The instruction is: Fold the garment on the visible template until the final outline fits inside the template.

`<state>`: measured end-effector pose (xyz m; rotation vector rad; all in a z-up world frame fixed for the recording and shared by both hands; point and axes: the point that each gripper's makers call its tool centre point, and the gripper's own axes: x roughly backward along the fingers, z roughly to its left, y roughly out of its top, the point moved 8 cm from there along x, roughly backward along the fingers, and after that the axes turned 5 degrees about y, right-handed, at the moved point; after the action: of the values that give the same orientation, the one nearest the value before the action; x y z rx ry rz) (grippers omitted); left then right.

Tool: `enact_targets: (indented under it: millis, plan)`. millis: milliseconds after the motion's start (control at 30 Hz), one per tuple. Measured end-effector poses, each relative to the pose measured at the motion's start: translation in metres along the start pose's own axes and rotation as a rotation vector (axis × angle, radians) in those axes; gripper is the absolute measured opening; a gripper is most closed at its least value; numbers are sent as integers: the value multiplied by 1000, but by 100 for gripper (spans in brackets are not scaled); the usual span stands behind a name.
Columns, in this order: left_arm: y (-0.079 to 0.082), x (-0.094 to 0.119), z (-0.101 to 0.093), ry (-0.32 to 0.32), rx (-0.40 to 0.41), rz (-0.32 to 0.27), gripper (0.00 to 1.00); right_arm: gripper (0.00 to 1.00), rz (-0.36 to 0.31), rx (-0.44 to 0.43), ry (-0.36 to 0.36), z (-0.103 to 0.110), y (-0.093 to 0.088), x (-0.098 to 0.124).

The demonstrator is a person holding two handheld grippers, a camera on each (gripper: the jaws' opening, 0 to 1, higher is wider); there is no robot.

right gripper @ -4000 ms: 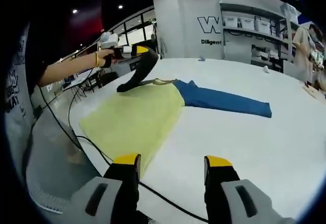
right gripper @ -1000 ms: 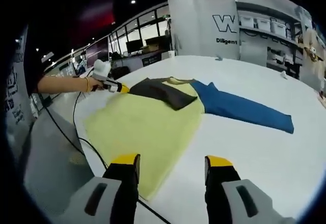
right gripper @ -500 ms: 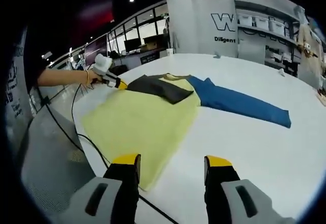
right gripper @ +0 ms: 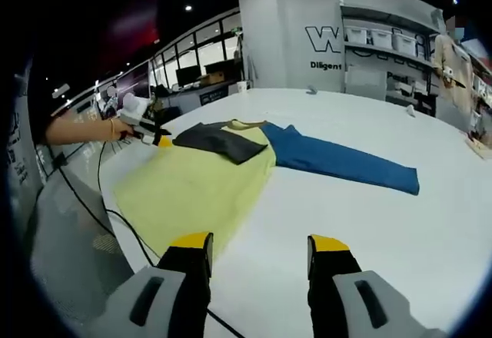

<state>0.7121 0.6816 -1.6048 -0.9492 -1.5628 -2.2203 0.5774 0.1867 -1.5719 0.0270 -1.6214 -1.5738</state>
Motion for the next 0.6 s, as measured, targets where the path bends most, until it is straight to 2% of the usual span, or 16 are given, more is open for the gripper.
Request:
enact_targets:
  millis: [33,100,133,167,233,267,300,400,467,533,600]
  plan:
    - [-1,1,0,-11,12,-4,42,44,-1,1,-3,-1,1,1]
    - [3,27,-5,-43,39,-68,39,44,-67,-50,-9,-15,12,7]
    - [5,33,-6,-58,52,-98,41,45,-67,-46,-14,-18,15,8]
    - [9,45,-8,-74,81,-137,44,45,-67,-34,-26,-23,19,10]
    - [12,55,-7,-78,105,-167,54,46,-67,-19,-41,-35,21,11]
    - [8,58,5,-72,124,-195,58,46,-69,-16,-44,-37,23,12]
    - [13,75,0,-66,134,-226,60,46,-74,-12,-52,-41,29,13]
    - [12,87,4,-64,141,-247,62,45,-73,-2,-64,-47,35,14]
    - [16,104,0,-68,215,-267,61,45,-67,12,-75,-50,42,14]
    - [19,117,-4,-79,291,-302,61,45,-67,14,-96,-63,46,11]
    - [17,125,-4,-96,283,-289,66,44,-64,8,-112,-70,48,9]
